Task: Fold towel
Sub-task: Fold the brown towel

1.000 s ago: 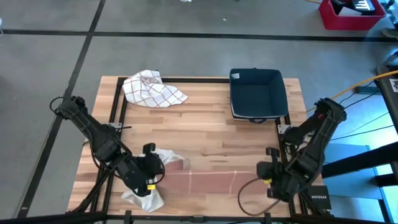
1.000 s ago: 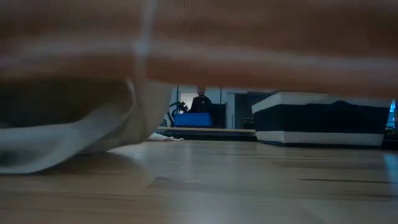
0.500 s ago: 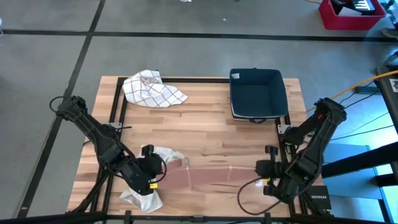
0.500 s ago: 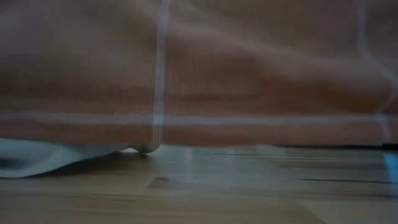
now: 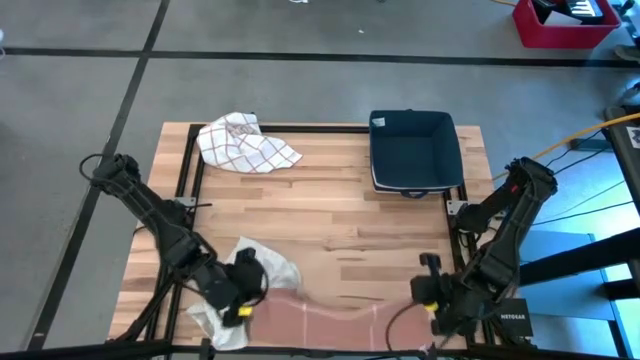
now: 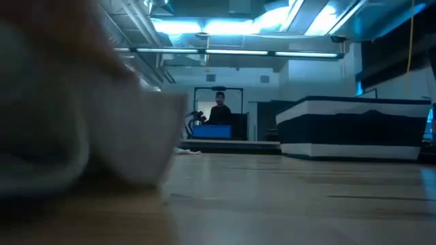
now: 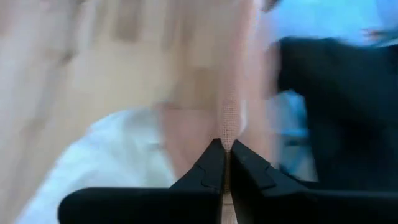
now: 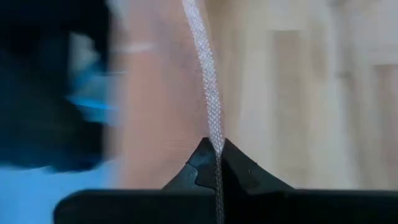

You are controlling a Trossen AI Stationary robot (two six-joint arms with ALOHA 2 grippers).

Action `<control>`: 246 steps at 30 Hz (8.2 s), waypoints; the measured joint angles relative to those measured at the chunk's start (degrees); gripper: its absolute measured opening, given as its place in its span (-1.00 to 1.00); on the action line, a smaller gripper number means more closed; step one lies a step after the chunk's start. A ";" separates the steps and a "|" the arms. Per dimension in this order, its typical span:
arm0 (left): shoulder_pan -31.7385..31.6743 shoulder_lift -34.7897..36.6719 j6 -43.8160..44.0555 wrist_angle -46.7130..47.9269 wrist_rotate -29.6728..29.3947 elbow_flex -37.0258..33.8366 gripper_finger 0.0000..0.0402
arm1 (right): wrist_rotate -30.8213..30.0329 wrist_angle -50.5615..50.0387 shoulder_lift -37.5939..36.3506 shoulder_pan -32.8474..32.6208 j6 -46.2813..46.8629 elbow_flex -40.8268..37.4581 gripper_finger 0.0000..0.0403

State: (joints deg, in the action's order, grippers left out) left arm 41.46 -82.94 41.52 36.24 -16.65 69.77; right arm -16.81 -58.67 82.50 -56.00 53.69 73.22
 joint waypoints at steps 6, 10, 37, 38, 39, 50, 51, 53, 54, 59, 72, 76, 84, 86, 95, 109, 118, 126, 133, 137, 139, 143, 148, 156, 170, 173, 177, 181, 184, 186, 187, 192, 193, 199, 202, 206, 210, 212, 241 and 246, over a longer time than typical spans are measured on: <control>-5.79 -0.02 0.28 1.23 -4.28 -11.00 -0.97 | -4.44 -3.73 0.02 4.31 1.57 -12.31 -0.98; -9.33 -0.05 0.55 1.38 -6.96 -16.13 -0.97 | -5.44 -0.85 0.07 8.43 2.50 -22.06 -0.98; -3.57 2.83 17.08 -0.91 3.24 -11.65 -0.35 | -19.93 31.10 1.29 16.90 -25.31 -15.89 0.03; -2.43 2.10 18.04 -3.32 3.27 -12.38 -0.35 | -18.63 36.16 2.02 17.20 -27.80 -17.41 0.03; -1.40 1.29 19.13 -4.95 3.39 -13.11 -0.35 | -17.47 40.01 2.75 17.76 -29.32 -18.87 0.02; -0.14 -7.54 29.53 1.85 1.26 -19.86 -0.35 | -7.80 47.94 12.57 24.30 -25.46 -29.61 -0.04; -0.89 -7.92 31.23 6.25 0.85 -20.07 -0.35 | -5.59 47.90 12.99 24.32 -24.87 -29.97 -0.04; -2.31 -8.21 35.00 15.09 -0.21 -20.76 -0.35 | -2.83 47.75 13.43 24.19 -23.44 -30.24 -0.04; -3.03 -8.26 36.99 19.56 -0.91 -21.23 -0.35 | -1.83 47.43 13.49 24.09 -22.47 -30.22 -0.04; -7.53 -8.21 46.19 34.26 -3.16 -24.04 -0.35 | -1.42 42.90 13.55 22.21 -19.02 -30.04 -0.04; -21.11 -7.86 25.98 41.34 -7.41 -22.94 -0.35 | -4.71 40.10 13.70 18.83 -19.09 -30.26 -0.04; -19.91 -6.00 23.09 48.86 -9.88 -11.73 -0.35 | -5.85 41.97 13.73 18.84 -19.52 -30.30 -0.04; -14.32 -3.72 4.99 12.70 -20.73 -2.88 -0.35 | -7.01 43.50 13.80 18.86 -19.50 -30.34 -0.04; -13.92 -5.08 -3.30 -3.64 -19.52 -4.36 -0.35 | -7.05 44.51 13.86 18.88 -19.52 -30.39 -0.04; -15.31 -18.61 -12.69 -18.31 -16.07 -6.75 -0.35 | -7.54 47.34 13.99 18.90 -21.18 -30.43 -0.04; -16.07 -24.04 11.23 4.32 -4.56 -6.53 -0.35 | -8.11 48.01 13.97 18.92 -22.68 -30.41 -0.04; -12.91 -19.34 9.32 3.24 -1.75 -3.30 -0.35 | -5.13 38.64 6.10 18.07 -21.83 -26.51 -0.04; -8.19 -18.88 7.82 -0.49 -7.62 -6.03 -0.35 | -9.21 39.29 3.21 9.83 -9.47 -31.54 -0.04; -5.77 -21.28 11.27 -6.82 -3.92 -12.29 -0.35 | -10.79 40.87 4.63 8.40 -1.52 -38.01 -0.04; -4.94 -21.33 12.22 -7.57 -5.48 -14.05 -0.35 | -11.18 43.53 4.62 8.96 -0.41 -41.17 -0.04; -4.88 -21.33 13.85 -7.42 -5.17 -14.35 -0.35 | -10.46 43.92 4.55 9.20 1.15 -42.24 -0.04; -4.75 -19.70 15.38 -4.75 -2.66 -13.76 -0.35 | -9.98 44.06 4.58 9.15 1.86 -42.58 -0.04; -5.32 -14.22 9.87 -5.60 -4.31 -8.93 -0.35 | -10.56 47.64 4.71 9.15 -0.19 -42.31 -0.04; -7.88 -11.77 -17.04 -29.95 -16.22 -6.30 -0.35 | -10.15 44.10 3.84 9.25 -1.63 -37.04 -0.04; -19.33 -29.01 -25.26 -40.09 -1.26 -6.39 -0.35 | 4.02 23.27 -11.80 8.68 23.77 -30.65 -0.04; -19.38 -29.64 -25.18 -39.92 -0.96 -6.33 -0.35 | 3.21 23.51 -13.98 8.78 29.12 -33.09 -0.04; -18.78 -29.41 -26.10 -40.28 -0.34 -6.31 -0.35 | 3.07 25.22 -14.92 8.72 36.30 -35.98 -0.04; -18.36 -29.40 -27.43 -40.03 -0.26 -6.31 -0.35 | 4.27 31.25 -14.75 8.78 40.23 -39.07 -0.04; -18.35 -29.40 -27.39 -39.99 -0.26 -6.31 -0.35 | 4.88 32.14 -14.75 8.78 42.53 -41.20 0.01; -18.24 -29.40 -27.38 -39.90 -0.16 -6.31 -0.35 | 6.28 31.77 -14.75 8.74 44.75 -42.57 0.09; -18.25 -29.40 -27.37 -39.97 -0.03 -6.31 -0.35 | 7.07 31.75 -14.75 8.73 45.33 -43.33 0.14; -18.21 -29.38 -27.00 -40.16 -0.02 -6.31 -0.35 | 7.95 38.73 -14.73 8.78 47.19 -48.11 0.38; -18.21 -29.38 -26.99 -40.12 -0.02 -6.31 -0.35 | 7.84 39.37 -14.58 8.78 47.86 -48.94 0.42; -18.21 -29.35 -26.86 -40.16 -0.02 -6.31 -0.35 | 5.28 44.82 -14.25 8.67 48.72 -51.94 0.49; -18.19 -29.35 -25.89 -40.19 0.01 -6.31 -0.35 | 4.44 45.59 -13.97 8.67 48.29 -52.14 0.46; -18.20 -29.35 -25.16 -40.18 0.01 -6.31 -0.35 | 3.27 46.96 -11.51 8.67 49.87 -52.12 0.37; -18.19 -29.33 -25.07 -40.18 0.01 -6.31 -0.35 | 0.03 53.80 -7.26 8.67 48.71 -52.14 0.27; -18.19 -29.33 -25.03 -40.19 0.01 -6.31 -0.35 | -1.61 56.73 -5.30 8.67 47.99 -52.14 0.22; -20.31 -35.60 -24.49 -48.50 -0.09 -6.19 -0.35 | -12.49 64.80 -0.23 8.83 39.71 -52.48 -0.93; -21.12 -37.37 -24.40 -50.45 -0.23 -5.93 -0.35 | -13.85 61.65 -4.94 8.98 38.67 -49.49 -0.88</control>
State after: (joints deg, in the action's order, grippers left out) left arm 20.33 -120.31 17.11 -14.21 -16.88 63.84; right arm -30.66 2.99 77.55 -47.02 92.37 23.73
